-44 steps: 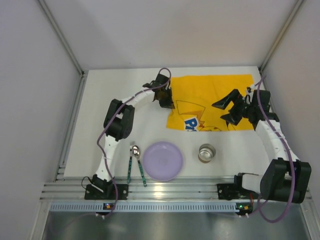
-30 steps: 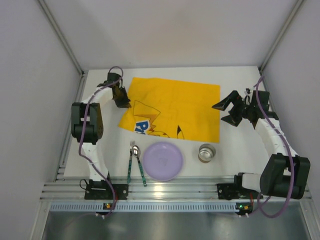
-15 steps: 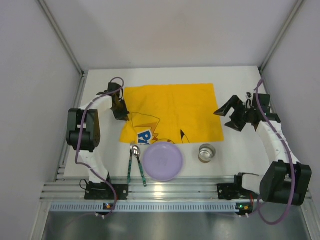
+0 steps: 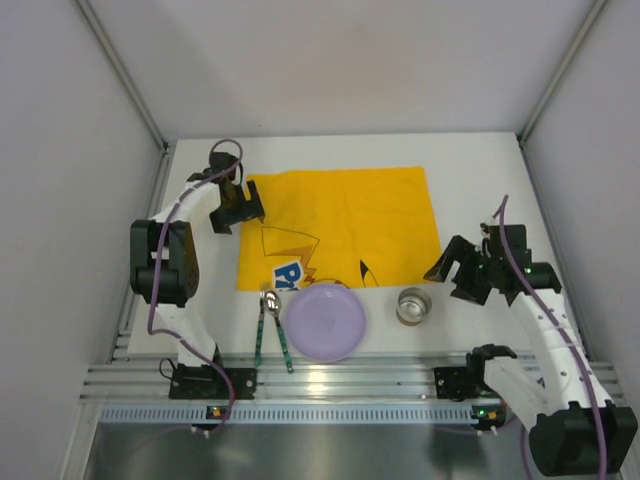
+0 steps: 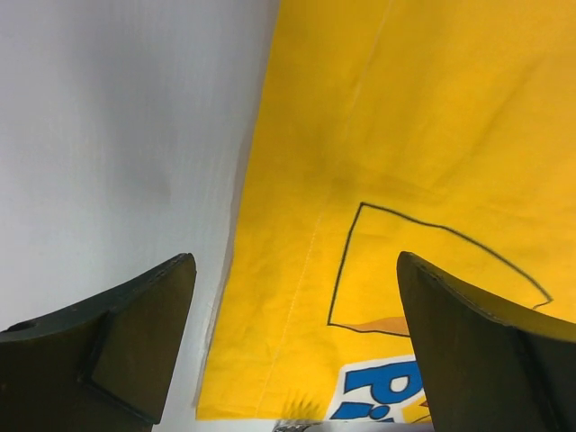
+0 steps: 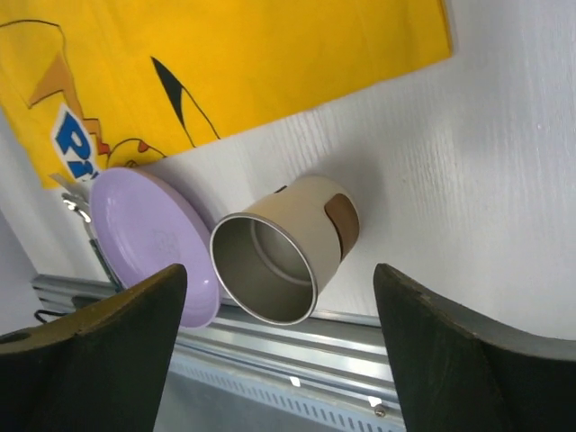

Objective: Set the dinner table for one person

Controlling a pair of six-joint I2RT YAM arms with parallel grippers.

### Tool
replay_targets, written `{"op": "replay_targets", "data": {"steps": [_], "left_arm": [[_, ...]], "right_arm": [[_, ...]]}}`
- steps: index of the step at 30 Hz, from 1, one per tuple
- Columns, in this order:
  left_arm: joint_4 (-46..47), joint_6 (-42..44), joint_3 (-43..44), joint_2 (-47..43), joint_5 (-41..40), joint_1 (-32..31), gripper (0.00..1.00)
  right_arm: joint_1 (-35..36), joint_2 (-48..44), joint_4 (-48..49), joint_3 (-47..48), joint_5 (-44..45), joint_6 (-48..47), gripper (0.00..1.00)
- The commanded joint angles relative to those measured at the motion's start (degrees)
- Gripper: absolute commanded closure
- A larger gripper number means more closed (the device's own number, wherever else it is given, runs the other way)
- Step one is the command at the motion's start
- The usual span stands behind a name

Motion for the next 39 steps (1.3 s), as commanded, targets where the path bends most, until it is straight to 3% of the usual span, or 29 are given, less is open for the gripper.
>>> {"op": "replay_targets", "data": {"steps": [1, 6, 12, 13, 18, 19, 24, 25, 29, 33, 39], "left_arm": [[-1.8, 0.8, 8.1, 1.3, -2.1, 0.2, 0.01], [-3.2, 0.1, 12.5, 2.5, -1.6, 0.2, 0.01], [-3.5, -0.4, 11.7, 0.6, -1.3, 0.2, 0.01], [-3.3, -0.5, 11.1, 0.2, -1.3, 0.2, 0.01], [-3.1, -0.9, 9.8, -2.3, -1.6, 0.2, 0.01], [-3.1, -0.8, 9.9, -2.5, -1.5, 0.2, 0.01], [-3.9, -0.4, 10.3, -4.3, -1.8, 0.2, 0.01], [-4.0, -0.4, 10.3, -4.9, -1.6, 0.2, 0.01], [-4.7, -0.8, 10.2, -6.9, -0.5, 0.0, 0.01], [-5.0, -1.4, 8.1, -9.5, -0.5, -1.2, 0.01], [-4.9, -1.8, 2.4, -13.8, -1.1, -6.5, 0.01]], "right_arm": [[4.4, 1.7, -3.5, -0.6, 5.8, -0.5, 0.18], [9.4, 6.5, -3.9, -0.6, 11.6, 0.0, 0.42], [11.3, 9.0, -2.3, -1.7, 14.5, -0.5, 0.54], [12.4, 10.1, -1.5, -2.5, 15.0, -0.3, 0.59], [15.9, 14.5, 3.3, -3.6, 15.3, 0.4, 0.66], [16.3, 16.1, 3.7, -2.7, 15.9, 0.4, 0.74], [18.3, 18.8, 2.8, 1.4, 17.2, 0.4, 0.96], [18.3, 19.1, 1.0, 4.1, 17.9, 0.3, 1.00], [18.8, 20.3, -4.5, 15.5, 21.8, -1.1, 1.00], [18.5, 28.8, -7.7, 32.0, 26.4, -3.2, 1.00], [16.8, 55.2, -8.9, 63.2, 30.7, -4.7, 1.00]]}}
